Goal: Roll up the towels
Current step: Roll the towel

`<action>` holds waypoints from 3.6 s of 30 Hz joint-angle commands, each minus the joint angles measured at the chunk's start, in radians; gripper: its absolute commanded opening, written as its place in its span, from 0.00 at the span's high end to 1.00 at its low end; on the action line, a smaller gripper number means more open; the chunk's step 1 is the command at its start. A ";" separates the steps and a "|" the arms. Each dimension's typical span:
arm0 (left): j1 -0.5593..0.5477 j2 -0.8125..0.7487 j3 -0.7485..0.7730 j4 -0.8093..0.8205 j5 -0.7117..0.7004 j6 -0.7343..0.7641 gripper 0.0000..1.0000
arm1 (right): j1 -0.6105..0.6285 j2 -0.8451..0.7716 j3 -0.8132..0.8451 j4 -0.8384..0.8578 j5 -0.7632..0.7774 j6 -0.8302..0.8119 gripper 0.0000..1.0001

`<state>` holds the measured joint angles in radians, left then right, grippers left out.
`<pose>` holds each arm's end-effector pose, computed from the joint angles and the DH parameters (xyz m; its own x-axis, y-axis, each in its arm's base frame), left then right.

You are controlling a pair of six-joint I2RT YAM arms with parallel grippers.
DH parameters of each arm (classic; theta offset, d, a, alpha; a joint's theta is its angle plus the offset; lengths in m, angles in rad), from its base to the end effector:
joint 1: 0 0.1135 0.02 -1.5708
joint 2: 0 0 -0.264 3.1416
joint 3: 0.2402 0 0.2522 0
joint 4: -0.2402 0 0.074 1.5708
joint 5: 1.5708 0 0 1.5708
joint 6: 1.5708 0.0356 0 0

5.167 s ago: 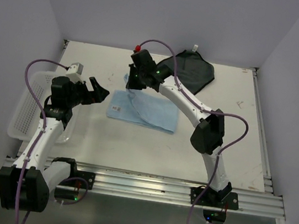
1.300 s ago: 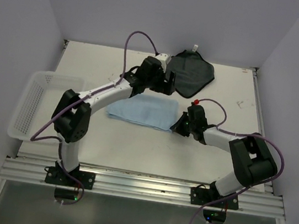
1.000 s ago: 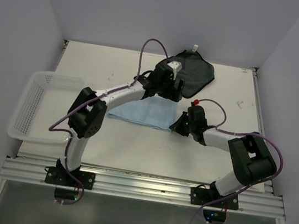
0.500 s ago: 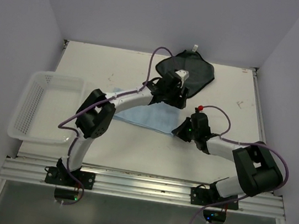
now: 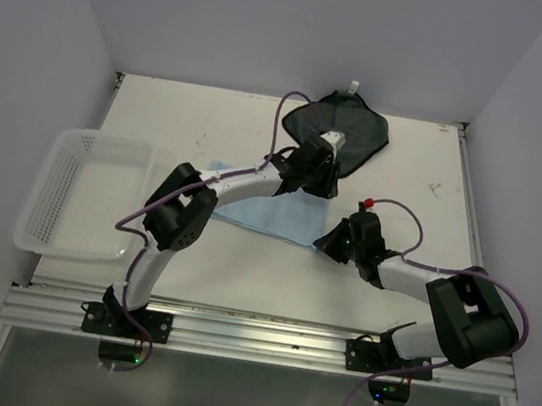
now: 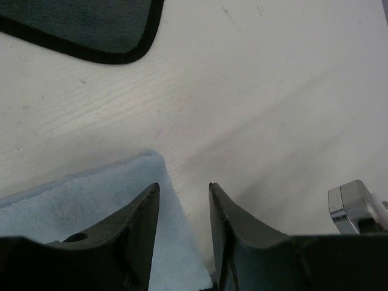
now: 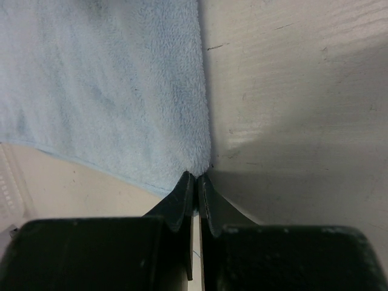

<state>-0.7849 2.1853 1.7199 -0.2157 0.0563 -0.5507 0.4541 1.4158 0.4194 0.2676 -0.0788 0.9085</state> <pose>0.3545 -0.3570 0.2039 -0.7650 0.0258 -0.6435 0.3946 0.8084 -0.4367 0.2184 0.1097 0.1284 -0.7545 0.5065 -0.4174 0.1706 0.7654 0.6205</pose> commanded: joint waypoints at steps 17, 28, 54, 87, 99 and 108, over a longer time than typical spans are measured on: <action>-0.050 0.053 0.026 0.029 -0.159 -0.015 0.55 | 0.000 0.032 -0.053 -0.047 0.053 -0.006 1.00; -0.065 -0.002 -0.020 0.094 -0.188 -0.003 0.55 | 0.000 0.057 -0.051 -0.039 0.053 -0.013 1.00; -0.062 0.077 0.043 0.038 -0.250 0.015 0.47 | 0.000 0.077 -0.060 -0.030 0.056 -0.026 1.00; -0.030 0.174 0.110 0.041 -0.145 -0.054 0.75 | 0.058 -0.081 0.085 -0.412 0.278 -0.296 1.00; 0.010 0.100 0.058 0.173 0.007 -0.087 0.76 | 0.084 -0.135 0.249 -0.660 0.438 -0.356 1.00; 0.026 0.088 0.050 0.237 0.063 -0.080 0.76 | 0.133 -0.104 0.326 -0.740 0.516 -0.401 1.00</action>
<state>-0.7876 2.3447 1.7844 -0.0898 0.1059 -0.6289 0.5686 1.3033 0.7029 -0.3855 0.3672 0.5415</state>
